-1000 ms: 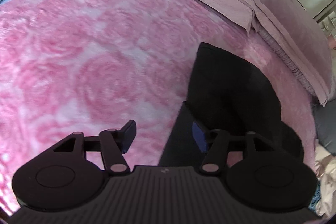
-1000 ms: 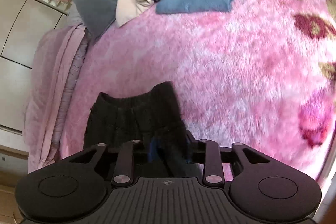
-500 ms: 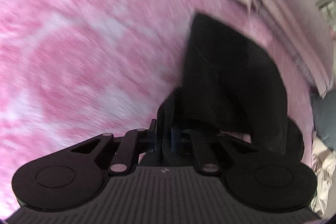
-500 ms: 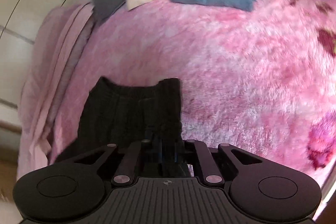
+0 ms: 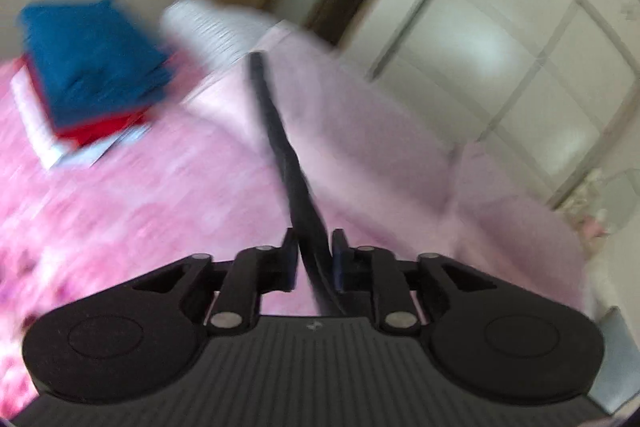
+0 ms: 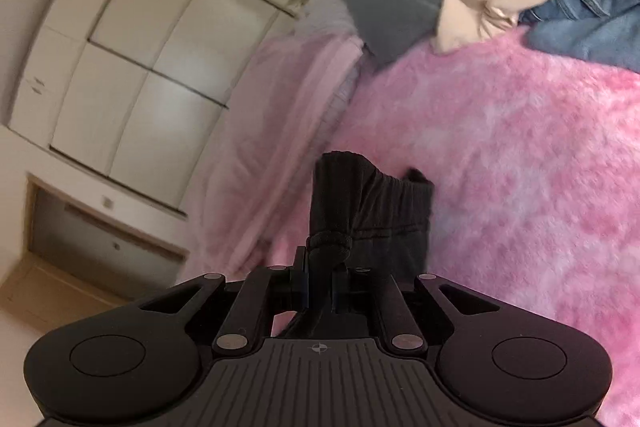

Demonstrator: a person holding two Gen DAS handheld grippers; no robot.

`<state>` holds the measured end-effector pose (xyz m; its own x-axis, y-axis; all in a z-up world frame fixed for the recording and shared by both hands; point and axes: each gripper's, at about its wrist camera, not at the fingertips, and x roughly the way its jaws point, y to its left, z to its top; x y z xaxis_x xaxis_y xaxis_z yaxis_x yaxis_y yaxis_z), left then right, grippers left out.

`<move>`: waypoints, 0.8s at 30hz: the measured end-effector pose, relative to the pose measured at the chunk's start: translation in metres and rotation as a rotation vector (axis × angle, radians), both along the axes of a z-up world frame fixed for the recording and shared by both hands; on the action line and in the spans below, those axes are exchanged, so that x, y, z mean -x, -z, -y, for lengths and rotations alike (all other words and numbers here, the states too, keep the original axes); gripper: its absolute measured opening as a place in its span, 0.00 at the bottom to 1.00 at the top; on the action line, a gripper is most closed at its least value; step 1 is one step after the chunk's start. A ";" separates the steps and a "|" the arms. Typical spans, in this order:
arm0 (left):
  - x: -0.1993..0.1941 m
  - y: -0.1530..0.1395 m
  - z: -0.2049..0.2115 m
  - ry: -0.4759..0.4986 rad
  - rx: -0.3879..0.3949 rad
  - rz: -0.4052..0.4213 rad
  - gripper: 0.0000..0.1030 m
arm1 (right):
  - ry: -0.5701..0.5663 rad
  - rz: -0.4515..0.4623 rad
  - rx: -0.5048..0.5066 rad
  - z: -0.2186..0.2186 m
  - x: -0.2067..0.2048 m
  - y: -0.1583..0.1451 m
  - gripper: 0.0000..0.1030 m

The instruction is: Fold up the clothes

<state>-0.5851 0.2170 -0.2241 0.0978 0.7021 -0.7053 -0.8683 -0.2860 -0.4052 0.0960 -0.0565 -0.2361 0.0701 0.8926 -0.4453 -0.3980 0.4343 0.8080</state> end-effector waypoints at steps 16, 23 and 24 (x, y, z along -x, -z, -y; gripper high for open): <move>0.026 0.121 -0.006 -0.112 0.201 0.119 0.47 | 0.217 -0.141 0.516 0.032 0.006 0.108 0.54; 0.016 0.153 -0.047 -0.038 0.223 0.016 0.11 | 0.263 -0.088 0.519 0.035 0.009 0.125 0.37; 0.015 0.151 -0.046 -0.012 0.212 -0.003 0.07 | 0.226 -0.048 0.521 0.030 0.011 0.123 0.24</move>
<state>-0.6004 0.2626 -0.3750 0.0880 0.5387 -0.8379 -0.8656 -0.3750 -0.3320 0.0846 -0.0869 -0.3595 0.2028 0.5190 -0.8304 -0.2171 0.8507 0.4787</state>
